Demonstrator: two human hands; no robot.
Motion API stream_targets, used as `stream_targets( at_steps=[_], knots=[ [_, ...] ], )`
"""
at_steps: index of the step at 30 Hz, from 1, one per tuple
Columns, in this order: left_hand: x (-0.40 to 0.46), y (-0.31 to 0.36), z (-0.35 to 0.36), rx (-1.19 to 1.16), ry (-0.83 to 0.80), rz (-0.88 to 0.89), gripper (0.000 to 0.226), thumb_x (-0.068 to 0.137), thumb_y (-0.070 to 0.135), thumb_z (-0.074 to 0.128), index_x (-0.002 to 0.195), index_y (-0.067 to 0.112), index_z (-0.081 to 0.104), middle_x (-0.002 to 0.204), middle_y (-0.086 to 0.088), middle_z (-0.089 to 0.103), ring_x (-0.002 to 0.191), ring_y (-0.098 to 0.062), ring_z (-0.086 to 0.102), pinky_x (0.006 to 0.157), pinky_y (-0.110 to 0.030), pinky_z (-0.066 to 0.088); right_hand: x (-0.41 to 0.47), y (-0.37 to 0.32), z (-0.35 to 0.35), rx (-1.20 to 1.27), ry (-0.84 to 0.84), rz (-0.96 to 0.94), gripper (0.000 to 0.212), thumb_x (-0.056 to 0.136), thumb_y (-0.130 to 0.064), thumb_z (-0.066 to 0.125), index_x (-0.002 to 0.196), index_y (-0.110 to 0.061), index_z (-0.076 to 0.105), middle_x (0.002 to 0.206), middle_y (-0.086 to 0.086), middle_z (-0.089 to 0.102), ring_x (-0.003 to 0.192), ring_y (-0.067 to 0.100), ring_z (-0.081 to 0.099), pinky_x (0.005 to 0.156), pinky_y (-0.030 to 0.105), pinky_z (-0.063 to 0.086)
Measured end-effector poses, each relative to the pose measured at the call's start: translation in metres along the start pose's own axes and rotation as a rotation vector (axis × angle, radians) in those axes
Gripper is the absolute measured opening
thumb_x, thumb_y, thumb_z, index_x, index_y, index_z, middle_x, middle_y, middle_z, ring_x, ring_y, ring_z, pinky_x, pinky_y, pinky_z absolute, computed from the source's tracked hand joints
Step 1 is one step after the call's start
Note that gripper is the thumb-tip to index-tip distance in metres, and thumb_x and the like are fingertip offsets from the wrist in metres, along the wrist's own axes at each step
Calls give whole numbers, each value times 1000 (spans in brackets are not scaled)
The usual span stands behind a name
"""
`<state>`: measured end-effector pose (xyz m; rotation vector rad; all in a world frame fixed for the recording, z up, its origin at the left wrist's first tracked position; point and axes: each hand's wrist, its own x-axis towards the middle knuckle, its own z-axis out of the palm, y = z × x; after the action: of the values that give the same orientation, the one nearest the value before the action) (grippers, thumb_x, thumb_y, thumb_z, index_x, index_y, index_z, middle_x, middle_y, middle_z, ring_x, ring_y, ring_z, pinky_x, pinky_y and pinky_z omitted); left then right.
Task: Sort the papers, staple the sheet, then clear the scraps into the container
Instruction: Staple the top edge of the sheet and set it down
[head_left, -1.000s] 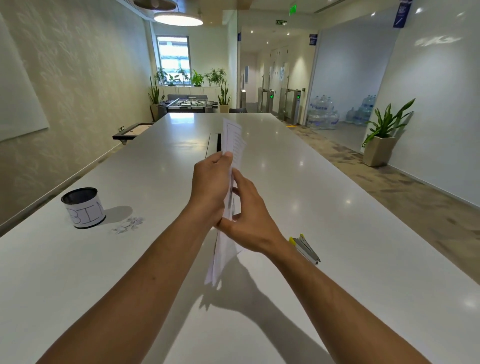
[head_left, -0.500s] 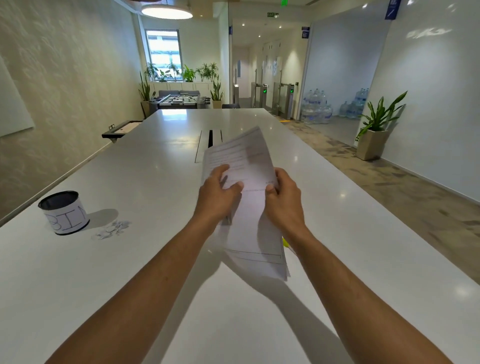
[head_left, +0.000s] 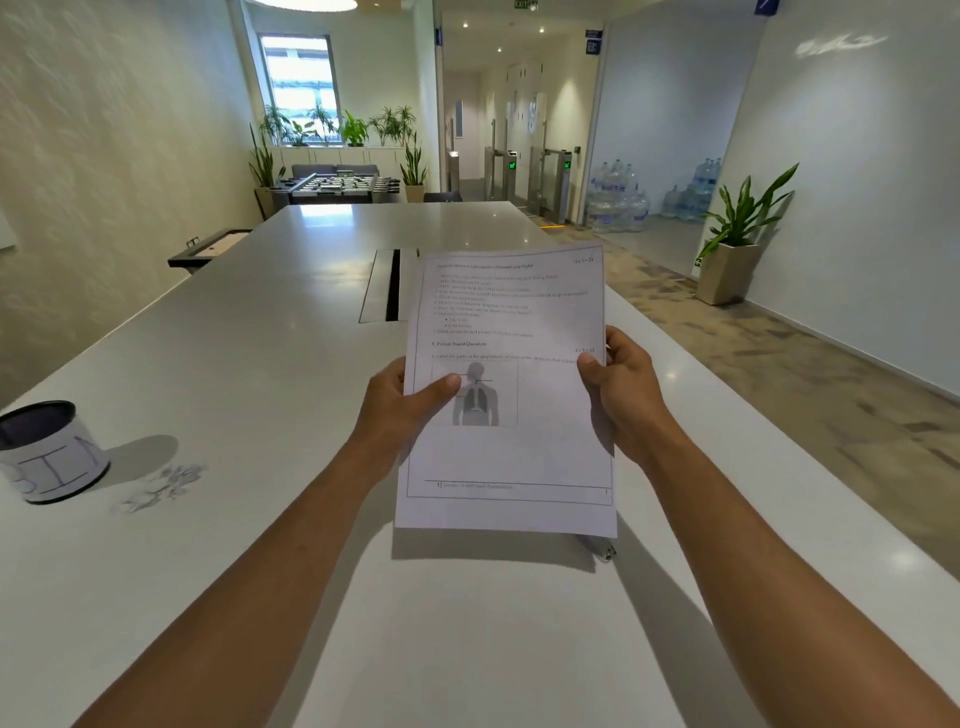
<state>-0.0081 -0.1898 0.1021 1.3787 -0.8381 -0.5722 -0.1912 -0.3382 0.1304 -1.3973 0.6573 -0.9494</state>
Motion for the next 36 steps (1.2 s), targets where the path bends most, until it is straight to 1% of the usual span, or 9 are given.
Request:
stream_targets(
  at_steps=[3, 6, 8, 12, 18, 22, 27, 31, 36],
  knots=[
    [23, -10, 6, -83, -166, -42, 59, 81, 31, 70, 135, 18, 51, 128, -4, 64, 117, -26, 61, 99, -48, 49, 21, 7, -3, 76, 11, 14, 30, 97, 3, 44, 119, -15, 54, 114, 0, 64, 107, 24, 64, 99, 42, 51],
    [42, -20, 11, -88, -185, -50, 59, 84, 23, 70, 139, 17, 47, 130, -3, 63, 120, -21, 59, 104, -45, 46, 34, 13, -3, 108, 19, 21, 30, 98, 5, 42, 119, -13, 53, 110, -2, 63, 101, 18, 64, 93, 35, 53],
    [56, -29, 14, -58, -170, -53, 59, 87, 18, 68, 141, 18, 44, 132, -1, 61, 122, -18, 57, 106, -41, 45, 46, 22, -5, 55, 19, 29, 30, 98, 2, 43, 124, -11, 53, 117, 4, 63, 105, 23, 64, 93, 37, 55],
    [75, -52, 16, -82, -130, -73, 57, 88, 10, 65, 141, 18, 44, 135, -3, 58, 124, -20, 54, 106, -38, 44, 61, 40, -12, -299, 28, 3, 28, 97, -16, 50, 125, -17, 51, 118, 4, 64, 102, 24, 65, 86, 34, 56],
    [91, -78, 13, -87, 35, -94, 51, 89, 8, 65, 136, 21, 48, 133, -2, 59, 119, -20, 57, 100, -36, 47, 35, 66, -23, -860, 146, 26, 64, 86, -59, 55, 133, -19, 39, 117, 7, 63, 106, 28, 62, 91, 43, 49],
    [95, -82, 14, -63, 133, -103, 48, 90, 6, 63, 135, 19, 49, 127, 0, 59, 114, -20, 57, 90, -29, 45, -14, 74, -26, -1209, -175, 165, 86, 67, -84, 51, 129, -25, 39, 116, 0, 63, 107, 25, 61, 80, 35, 46],
    [99, -89, 15, 7, 159, -122, 48, 90, 6, 63, 135, 17, 50, 130, -2, 58, 117, -22, 55, 98, -32, 44, -51, 90, -25, -1350, -304, 147, 81, 73, -65, 64, 136, -23, 34, 124, 1, 53, 112, 27, 56, 82, 36, 44],
    [98, -96, 19, 16, 121, -147, 50, 90, 6, 63, 136, 18, 48, 134, -4, 57, 120, -23, 54, 99, -34, 43, -49, 93, -20, -1368, -268, 92, 43, 86, -42, 60, 120, -17, 50, 116, 4, 60, 100, 28, 59, 74, 32, 43],
    [100, -106, 29, -21, 98, -211, 50, 88, 6, 65, 133, 19, 48, 135, -6, 57, 120, -27, 56, 103, -44, 45, -27, 79, -27, -1168, -143, 83, 41, 79, -39, 71, 111, -16, 62, 109, 6, 67, 106, 30, 60, 81, 33, 48]
  ],
)
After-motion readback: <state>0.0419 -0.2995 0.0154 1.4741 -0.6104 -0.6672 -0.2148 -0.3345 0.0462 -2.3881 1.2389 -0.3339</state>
